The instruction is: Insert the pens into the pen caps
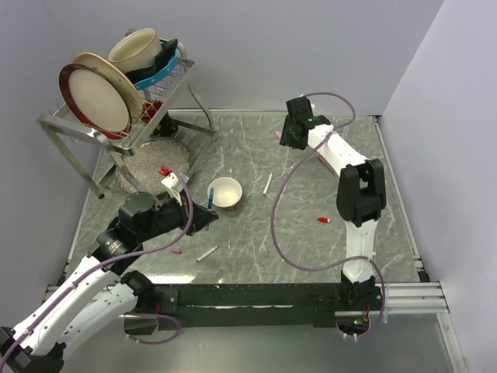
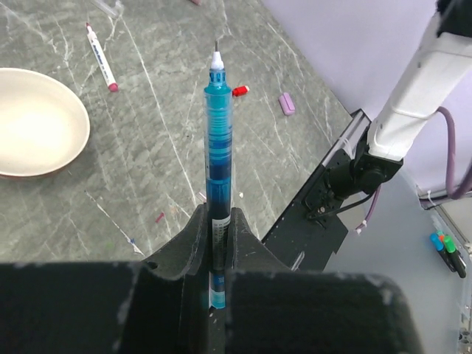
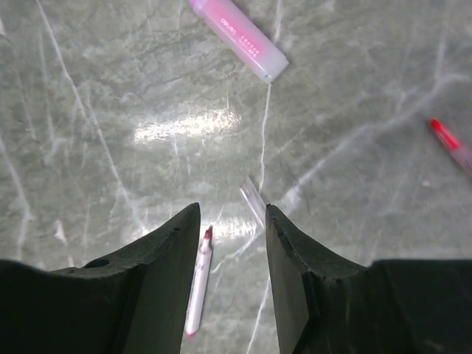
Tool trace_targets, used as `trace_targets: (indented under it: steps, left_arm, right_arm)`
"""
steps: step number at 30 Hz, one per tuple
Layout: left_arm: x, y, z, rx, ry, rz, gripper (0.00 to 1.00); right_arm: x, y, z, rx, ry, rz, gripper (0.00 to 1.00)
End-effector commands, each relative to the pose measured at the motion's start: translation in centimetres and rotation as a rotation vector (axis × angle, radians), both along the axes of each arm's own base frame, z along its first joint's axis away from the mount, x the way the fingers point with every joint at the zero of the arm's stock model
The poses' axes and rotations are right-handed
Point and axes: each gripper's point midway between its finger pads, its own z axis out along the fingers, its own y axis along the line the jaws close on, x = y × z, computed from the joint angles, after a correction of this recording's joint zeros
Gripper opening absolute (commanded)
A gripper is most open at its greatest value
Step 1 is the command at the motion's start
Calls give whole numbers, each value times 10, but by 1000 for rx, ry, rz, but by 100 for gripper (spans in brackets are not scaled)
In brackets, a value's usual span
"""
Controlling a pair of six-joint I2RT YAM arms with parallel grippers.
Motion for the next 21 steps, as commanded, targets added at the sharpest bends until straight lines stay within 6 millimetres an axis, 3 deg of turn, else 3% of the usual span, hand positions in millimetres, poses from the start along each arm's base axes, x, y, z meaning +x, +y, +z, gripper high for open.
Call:
trace_targets:
  steps: [1,13,21]
  left_arm:
    - [3,1,7,0,-52,8,1]
    - [4,2,8,1,-58,13,1]
    - [4,4,10,-3,-63,21,1]
  right_arm:
    - [22,3,-4,7,-17,72,49]
    - [22,11,-61,22,67,147,48]
    - [15,13,-82,22,114,190,45]
